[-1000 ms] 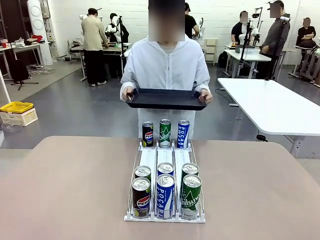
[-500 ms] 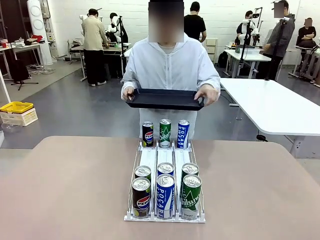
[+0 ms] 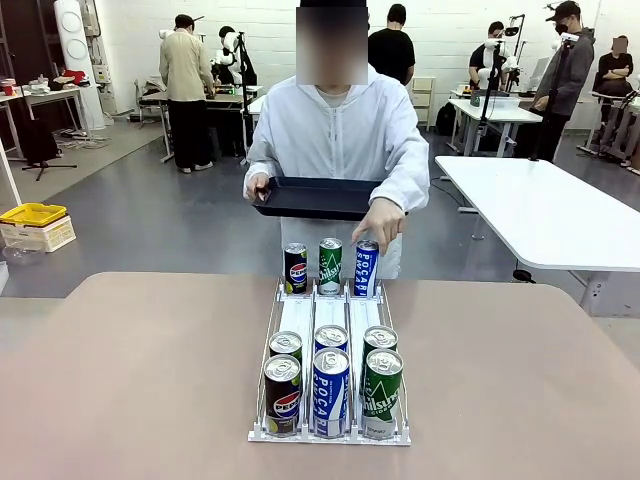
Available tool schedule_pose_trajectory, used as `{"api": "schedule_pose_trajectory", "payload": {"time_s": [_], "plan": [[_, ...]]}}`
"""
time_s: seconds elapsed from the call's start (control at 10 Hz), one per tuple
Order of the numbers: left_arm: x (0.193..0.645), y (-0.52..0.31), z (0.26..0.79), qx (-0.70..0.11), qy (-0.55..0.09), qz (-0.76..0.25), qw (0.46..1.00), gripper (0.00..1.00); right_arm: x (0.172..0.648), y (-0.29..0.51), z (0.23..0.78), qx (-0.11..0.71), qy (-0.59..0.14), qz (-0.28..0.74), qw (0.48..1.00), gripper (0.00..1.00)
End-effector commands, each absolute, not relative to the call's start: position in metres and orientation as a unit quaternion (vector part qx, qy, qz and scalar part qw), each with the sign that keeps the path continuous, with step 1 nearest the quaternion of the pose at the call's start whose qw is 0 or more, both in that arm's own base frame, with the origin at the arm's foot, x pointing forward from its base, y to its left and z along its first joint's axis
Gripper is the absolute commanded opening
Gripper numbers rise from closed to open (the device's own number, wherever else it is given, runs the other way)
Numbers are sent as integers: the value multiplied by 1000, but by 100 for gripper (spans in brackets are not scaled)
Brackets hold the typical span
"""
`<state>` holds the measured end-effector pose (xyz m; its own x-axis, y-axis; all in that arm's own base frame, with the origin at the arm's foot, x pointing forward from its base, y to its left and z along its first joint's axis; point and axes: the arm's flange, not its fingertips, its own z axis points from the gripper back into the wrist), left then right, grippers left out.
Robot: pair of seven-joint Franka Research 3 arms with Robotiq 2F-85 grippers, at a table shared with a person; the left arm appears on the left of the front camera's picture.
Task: Retrieve and hand over the desired beverage to the person.
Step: Pick up a can of the same type that the person held from the Automatic Can Dispenser.
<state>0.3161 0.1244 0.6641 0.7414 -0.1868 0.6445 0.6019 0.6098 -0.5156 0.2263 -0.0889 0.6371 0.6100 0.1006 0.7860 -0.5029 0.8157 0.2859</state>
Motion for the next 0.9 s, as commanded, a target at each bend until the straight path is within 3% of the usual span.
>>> {"api": "schedule_pose_trajectory", "payload": {"time_s": [0.0, 0.8], "plan": [[317, 126, 666, -381, -283, -240, 847, 100, 227, -89, 637, 249, -406, 173, 862, 100], [317, 126, 666, -381, -283, -240, 847, 100, 227, -89, 637, 249, -406, 173, 862, 100]]}}
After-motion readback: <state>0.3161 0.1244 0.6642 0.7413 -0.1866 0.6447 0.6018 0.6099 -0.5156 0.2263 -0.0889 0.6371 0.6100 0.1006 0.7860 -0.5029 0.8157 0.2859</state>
